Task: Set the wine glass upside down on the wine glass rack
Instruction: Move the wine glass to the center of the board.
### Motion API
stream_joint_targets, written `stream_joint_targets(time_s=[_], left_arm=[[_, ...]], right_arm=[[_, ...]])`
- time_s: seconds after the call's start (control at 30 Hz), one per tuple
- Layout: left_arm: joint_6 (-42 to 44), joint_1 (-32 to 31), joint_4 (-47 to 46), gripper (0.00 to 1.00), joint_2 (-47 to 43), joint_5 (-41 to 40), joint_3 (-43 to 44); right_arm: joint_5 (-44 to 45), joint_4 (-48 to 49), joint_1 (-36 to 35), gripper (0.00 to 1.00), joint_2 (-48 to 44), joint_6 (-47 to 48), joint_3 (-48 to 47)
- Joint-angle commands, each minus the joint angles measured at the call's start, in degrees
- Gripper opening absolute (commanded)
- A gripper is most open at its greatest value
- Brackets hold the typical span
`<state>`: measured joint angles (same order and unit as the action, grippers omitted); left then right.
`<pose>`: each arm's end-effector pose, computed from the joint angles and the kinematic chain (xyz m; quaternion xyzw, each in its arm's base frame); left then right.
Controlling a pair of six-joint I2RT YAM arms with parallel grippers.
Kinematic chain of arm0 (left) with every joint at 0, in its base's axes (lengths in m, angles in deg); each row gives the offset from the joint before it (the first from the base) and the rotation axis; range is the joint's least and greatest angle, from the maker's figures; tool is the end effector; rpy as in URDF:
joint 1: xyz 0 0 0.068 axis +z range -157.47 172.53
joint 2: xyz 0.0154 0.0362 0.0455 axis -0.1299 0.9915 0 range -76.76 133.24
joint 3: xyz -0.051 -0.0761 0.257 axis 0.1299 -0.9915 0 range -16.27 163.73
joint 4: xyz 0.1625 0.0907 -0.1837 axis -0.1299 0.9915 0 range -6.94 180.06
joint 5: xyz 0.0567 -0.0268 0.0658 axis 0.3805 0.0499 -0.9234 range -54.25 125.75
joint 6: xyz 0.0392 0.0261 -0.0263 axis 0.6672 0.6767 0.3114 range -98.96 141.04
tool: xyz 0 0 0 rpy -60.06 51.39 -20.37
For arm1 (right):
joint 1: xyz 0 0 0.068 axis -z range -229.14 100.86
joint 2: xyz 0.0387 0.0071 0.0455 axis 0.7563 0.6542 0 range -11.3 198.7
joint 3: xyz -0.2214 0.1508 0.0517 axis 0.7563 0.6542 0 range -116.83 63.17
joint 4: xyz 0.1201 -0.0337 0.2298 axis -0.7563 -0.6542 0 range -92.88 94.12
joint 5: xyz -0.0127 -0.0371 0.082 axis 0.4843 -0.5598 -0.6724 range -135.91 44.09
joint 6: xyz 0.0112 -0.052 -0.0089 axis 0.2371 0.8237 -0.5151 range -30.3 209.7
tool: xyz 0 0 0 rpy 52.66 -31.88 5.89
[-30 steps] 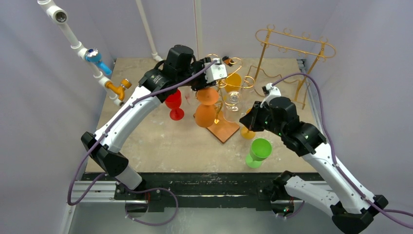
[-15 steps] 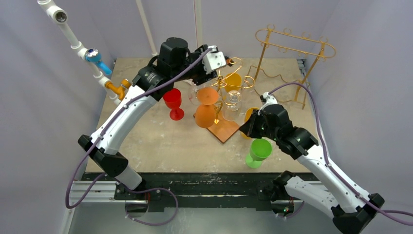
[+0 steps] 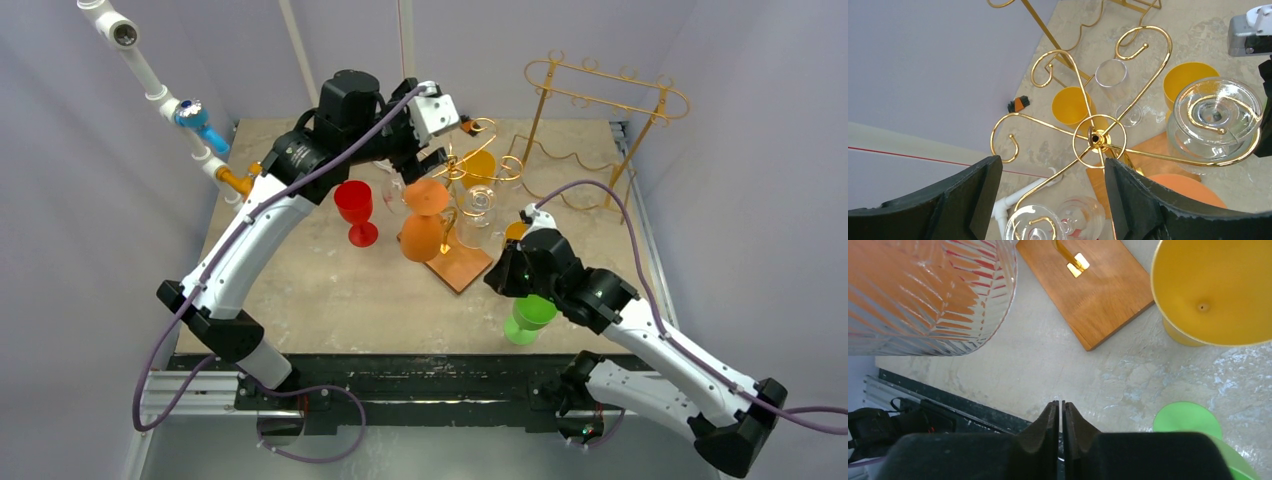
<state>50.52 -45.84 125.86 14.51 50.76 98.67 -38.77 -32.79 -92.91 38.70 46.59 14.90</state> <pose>0.2518 -0.2113 0.4953 0.5138 0.6280 -0.1507 0.5647 0.1347 0.1230 0.3001 0.0218 0.8996 0.2567 0.3526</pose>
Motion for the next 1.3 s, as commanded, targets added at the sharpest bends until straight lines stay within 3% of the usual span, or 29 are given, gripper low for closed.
stream_joint_targets(time_s=[0.0, 0.1, 0.27, 0.47, 0.63, 0.73, 0.93, 1.27], left_arm=[[-4.68, -0.04, 2.88, 0.82, 0.19, -1.28, 4.23], [-5.87, -0.04, 3.36, 0.85, -0.35, -1.66, 4.18], [-5.83, -0.04, 4.66, 0.85, -0.48, -2.51, 4.54], [-5.44, -0.05, 5.58, 0.85, -0.75, -1.92, 5.13], [-5.04, -0.04, 5.32, 0.86, -1.17, -1.69, 4.97], [-4.96, -0.04, 5.24, 0.86, -1.26, -1.5, 4.78], [-5.07, -0.04, 5.27, 0.86, -1.1, -1.47, 5.36], [-4.16, -0.04, 5.15, 0.86, -2.05, -2.06, 4.42]], right_arm=[[4.84, -3.19, -0.1, 0.18, -2.01, -0.74, -1.17], [9.44, -6.13, -0.08, 0.24, -2.88, -1.02, -4.04], [13.68, -8.68, 3.74, 0.26, 0.67, 2.37, -8.96], [15.85, -7.42, 12.79, 0.4, 2.05, 7.67, -10.51], [17.77, -7.25, 15.7, 0.62, 5.72, 10.25, -12.29], [18.15, -5.29, 18.16, 0.63, 7.36, 11.58, -11.74], [15.06, -0.26, 22.14, 0.5, 11.11, 12.69, -9.04], [14.74, 1.61, 24.62, 0.13, 13.36, 14.06, -8.39]])
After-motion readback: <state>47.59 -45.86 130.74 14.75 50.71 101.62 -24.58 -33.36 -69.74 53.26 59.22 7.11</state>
